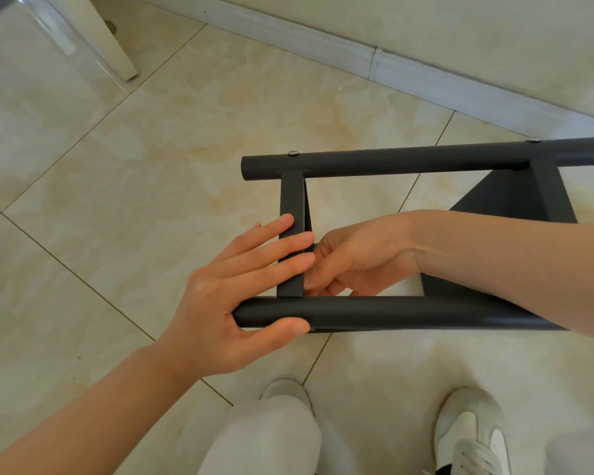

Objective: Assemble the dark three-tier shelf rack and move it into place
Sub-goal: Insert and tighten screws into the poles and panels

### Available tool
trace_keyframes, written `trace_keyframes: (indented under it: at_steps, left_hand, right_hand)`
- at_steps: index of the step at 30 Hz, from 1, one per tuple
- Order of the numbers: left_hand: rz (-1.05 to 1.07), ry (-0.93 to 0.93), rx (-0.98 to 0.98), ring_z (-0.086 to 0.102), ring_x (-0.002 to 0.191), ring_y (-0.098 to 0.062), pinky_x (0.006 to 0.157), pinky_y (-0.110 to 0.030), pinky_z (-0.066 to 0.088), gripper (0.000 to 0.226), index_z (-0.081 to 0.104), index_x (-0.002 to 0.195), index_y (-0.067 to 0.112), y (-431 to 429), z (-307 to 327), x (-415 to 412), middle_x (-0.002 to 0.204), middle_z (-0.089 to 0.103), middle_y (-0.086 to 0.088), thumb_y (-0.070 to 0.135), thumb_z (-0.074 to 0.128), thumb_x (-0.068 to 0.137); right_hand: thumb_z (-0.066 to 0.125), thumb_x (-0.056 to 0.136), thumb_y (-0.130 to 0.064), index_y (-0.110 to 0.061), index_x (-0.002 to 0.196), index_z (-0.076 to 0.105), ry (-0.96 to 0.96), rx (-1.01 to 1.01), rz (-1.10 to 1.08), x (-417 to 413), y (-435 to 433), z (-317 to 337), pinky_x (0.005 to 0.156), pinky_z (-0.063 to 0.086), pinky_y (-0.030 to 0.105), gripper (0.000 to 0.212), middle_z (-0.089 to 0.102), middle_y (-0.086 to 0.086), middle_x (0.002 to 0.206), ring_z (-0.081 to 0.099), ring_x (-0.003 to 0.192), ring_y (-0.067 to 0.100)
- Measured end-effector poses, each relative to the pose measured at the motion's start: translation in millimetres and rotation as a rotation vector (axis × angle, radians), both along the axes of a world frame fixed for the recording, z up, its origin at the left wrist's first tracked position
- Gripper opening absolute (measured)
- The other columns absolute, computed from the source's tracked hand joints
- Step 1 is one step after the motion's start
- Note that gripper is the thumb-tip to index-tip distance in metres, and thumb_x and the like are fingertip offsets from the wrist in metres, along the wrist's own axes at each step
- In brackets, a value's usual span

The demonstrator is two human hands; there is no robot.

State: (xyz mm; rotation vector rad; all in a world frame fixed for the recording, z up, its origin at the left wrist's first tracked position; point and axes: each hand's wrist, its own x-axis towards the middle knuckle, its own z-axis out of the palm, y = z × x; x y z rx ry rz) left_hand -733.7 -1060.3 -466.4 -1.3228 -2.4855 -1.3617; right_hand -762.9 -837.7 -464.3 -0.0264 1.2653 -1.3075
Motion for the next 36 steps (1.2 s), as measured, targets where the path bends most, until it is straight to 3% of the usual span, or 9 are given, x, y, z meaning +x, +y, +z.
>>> trace_keyframes:
  at_steps: [6, 10, 16, 20, 26, 28, 32, 36]
  left_hand:
    - [-0.008, -0.018, 0.021, 0.042, 0.144, -0.028, 0.115, -0.044, 0.039, 0.054, 0.057, 0.129, 0.003, 1.4, 0.6, 0.9, 0.139, 0.057, -0.008, 0.045, 0.061, 0.095]
    - [-0.007, -0.039, 0.023, 0.042, 0.144, -0.028, 0.115, -0.039, 0.038, 0.054, 0.056, 0.129, 0.002, 2.5, 1.0, 0.7, 0.139, 0.057, -0.009, 0.044, 0.062, 0.094]
    - [-0.007, -0.045, 0.019, 0.042, 0.144, -0.028, 0.115, -0.041, 0.039, 0.056, 0.057, 0.128, 0.001, 2.4, 2.5, 0.8, 0.138, 0.058, -0.010, 0.044, 0.062, 0.094]
    - [-0.004, -0.034, 0.015, 0.042, 0.145, -0.027, 0.115, -0.041, 0.038, 0.055, 0.057, 0.128, 0.003, 2.5, 2.1, 0.4, 0.138, 0.058, -0.009, 0.045, 0.062, 0.093]
    - [-0.013, -0.028, 0.002, 0.041, 0.145, -0.026, 0.116, -0.045, 0.038, 0.056, 0.056, 0.130, 0.004, 2.3, 4.9, -1.8, 0.140, 0.057, -0.007, 0.034, 0.069, 0.085]
    - [-0.012, -0.058, 0.000, 0.038, 0.147, -0.025, 0.118, -0.042, 0.036, 0.056, 0.055, 0.132, 0.004, 2.3, 6.5, -1.1, 0.142, 0.055, -0.006, 0.032, 0.069, 0.085]
    - [0.026, -0.172, -0.001, 0.032, 0.150, -0.021, 0.120, -0.032, 0.032, 0.057, 0.055, 0.136, 0.009, 2.4, 9.3, 6.0, 0.151, 0.048, -0.005, 0.029, 0.070, 0.085]
    - [0.215, -0.298, 0.074, 0.042, 0.142, -0.004, 0.113, -0.020, 0.037, 0.075, 0.047, 0.146, 0.028, 1.6, 6.4, 24.8, 0.154, 0.045, 0.016, 0.036, 0.074, 0.077]
  right_hand:
    - [0.060, 0.096, -0.022, -0.014, 0.114, 0.070, 0.011, -0.006, -0.038, 0.9, -0.5, 0.0, 0.107, 0.045, 0.049, 0.022, 0.066, 0.009, 0.124, 0.062, 0.115, 0.023]
    - [0.058, 0.097, -0.018, -0.013, 0.112, 0.070, 0.025, -0.029, -0.059, 1.6, -2.0, 0.4, 0.109, 0.043, 0.051, 0.020, 0.066, 0.009, 0.120, 0.062, 0.111, 0.022]
    - [0.055, 0.099, -0.021, 0.004, 0.129, 0.057, 0.039, 0.011, -0.025, 1.9, -3.3, 5.0, 0.112, 0.037, 0.056, 0.039, 0.059, 0.016, 0.120, 0.057, 0.112, 0.027]
    - [0.049, 0.102, -0.022, 0.011, 0.137, 0.045, 0.056, 0.021, -0.005, 2.7, -5.6, 7.0, 0.115, 0.035, 0.052, 0.048, 0.052, 0.021, 0.122, 0.052, 0.111, 0.029]
    - [0.047, 0.104, -0.020, 0.004, 0.121, 0.059, 0.031, -0.006, -0.011, 3.3, -4.7, 10.5, 0.114, 0.037, 0.049, 0.032, 0.057, 0.024, 0.121, 0.055, 0.111, 0.029]
    - [0.049, 0.103, -0.020, 0.006, 0.127, 0.058, 0.050, 0.010, -0.032, 3.3, -2.3, 11.9, 0.112, 0.040, 0.046, 0.036, 0.060, 0.025, 0.126, 0.059, 0.111, 0.027]
    - [0.054, 0.101, -0.019, 0.000, 0.132, 0.056, 0.084, 0.016, -0.022, 3.7, 7.0, 20.8, 0.098, 0.050, 0.037, 0.037, 0.063, 0.012, 0.118, 0.063, 0.101, 0.017]
    - [0.052, 0.102, -0.022, -0.016, 0.134, 0.060, 0.146, -0.011, 0.033, 6.5, 22.3, 37.5, 0.096, 0.053, 0.034, 0.033, 0.066, 0.008, 0.124, 0.065, 0.107, 0.018]
